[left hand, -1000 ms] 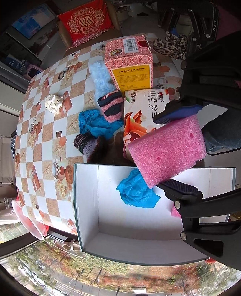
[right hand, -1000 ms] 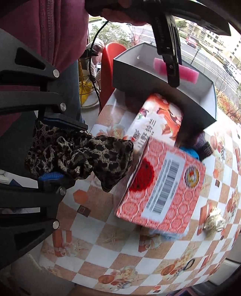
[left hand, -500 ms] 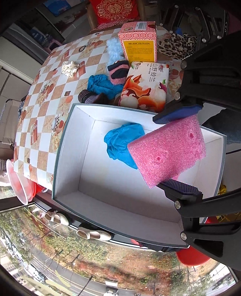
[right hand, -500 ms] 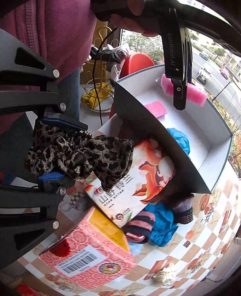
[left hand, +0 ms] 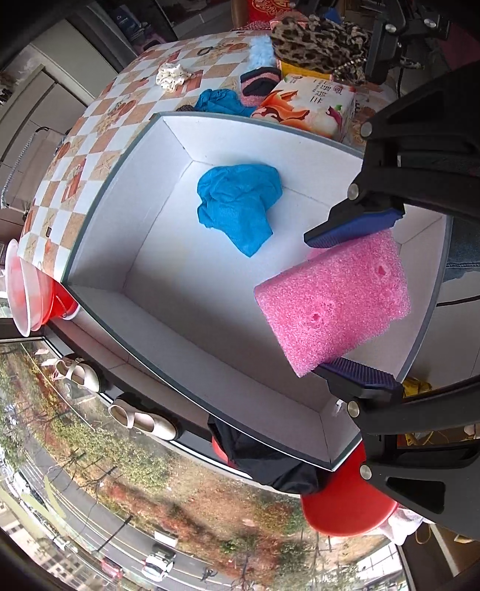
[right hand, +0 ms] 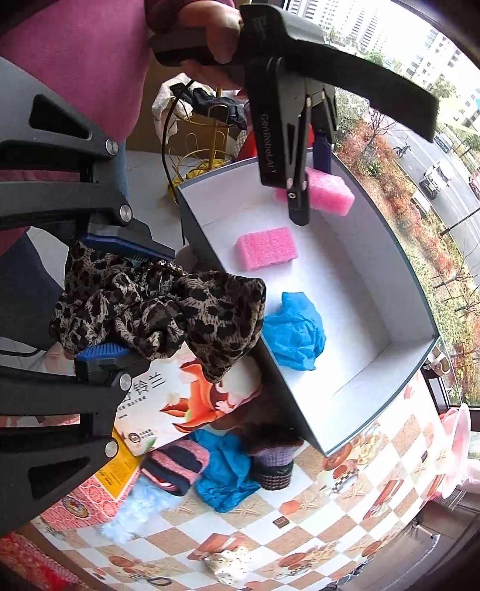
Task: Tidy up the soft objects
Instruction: 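Carry the pink sponge and leopard scarf over the white box with both tools, then open both tools to drop the sponge and scarf into the box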
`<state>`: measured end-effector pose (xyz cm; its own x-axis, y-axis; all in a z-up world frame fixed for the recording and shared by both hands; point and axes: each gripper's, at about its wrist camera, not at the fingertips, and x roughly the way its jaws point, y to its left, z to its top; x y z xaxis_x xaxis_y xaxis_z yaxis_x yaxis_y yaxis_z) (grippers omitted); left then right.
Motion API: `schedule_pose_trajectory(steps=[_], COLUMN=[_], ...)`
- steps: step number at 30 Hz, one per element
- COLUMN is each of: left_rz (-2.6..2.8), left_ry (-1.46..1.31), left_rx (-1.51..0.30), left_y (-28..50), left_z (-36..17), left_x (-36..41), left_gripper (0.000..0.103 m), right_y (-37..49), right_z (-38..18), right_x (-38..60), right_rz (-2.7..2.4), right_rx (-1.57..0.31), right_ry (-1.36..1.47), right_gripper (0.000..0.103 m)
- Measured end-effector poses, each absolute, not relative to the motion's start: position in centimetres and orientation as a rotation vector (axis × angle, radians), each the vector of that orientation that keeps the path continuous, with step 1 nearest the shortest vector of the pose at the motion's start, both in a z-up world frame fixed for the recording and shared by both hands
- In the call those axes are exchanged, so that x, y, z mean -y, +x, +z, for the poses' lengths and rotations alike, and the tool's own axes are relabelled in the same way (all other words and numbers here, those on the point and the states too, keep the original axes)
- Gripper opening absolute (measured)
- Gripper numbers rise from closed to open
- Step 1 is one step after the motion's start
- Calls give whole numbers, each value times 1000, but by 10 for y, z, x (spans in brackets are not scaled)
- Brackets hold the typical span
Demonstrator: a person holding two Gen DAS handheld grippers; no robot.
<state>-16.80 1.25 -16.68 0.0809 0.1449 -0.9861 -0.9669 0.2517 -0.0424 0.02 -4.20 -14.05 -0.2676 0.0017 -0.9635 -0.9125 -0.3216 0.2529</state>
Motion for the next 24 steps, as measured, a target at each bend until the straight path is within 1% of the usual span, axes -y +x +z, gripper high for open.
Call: schedule_pose_trajectory(steps=[8, 17, 24], left_rz=[1043, 963, 946], left_ry=[-959, -958, -955], left_rx=[-1222, -1298, -1305], left_y=[-166, -149, -141], left_z=[-195, -216, -217], left_x=[-10, 10, 15], left_gripper=[63, 63, 63], right_y=[-26, -37, -33], right_z=[-143, -159, -166], right_x=[-5, -41, -46], right_rz=[1698, 1675, 1659], right_rx=[-1142, -1192, -1201], right_ry=[-1279, -1279, -1301], right_gripper=[41, 41, 41])
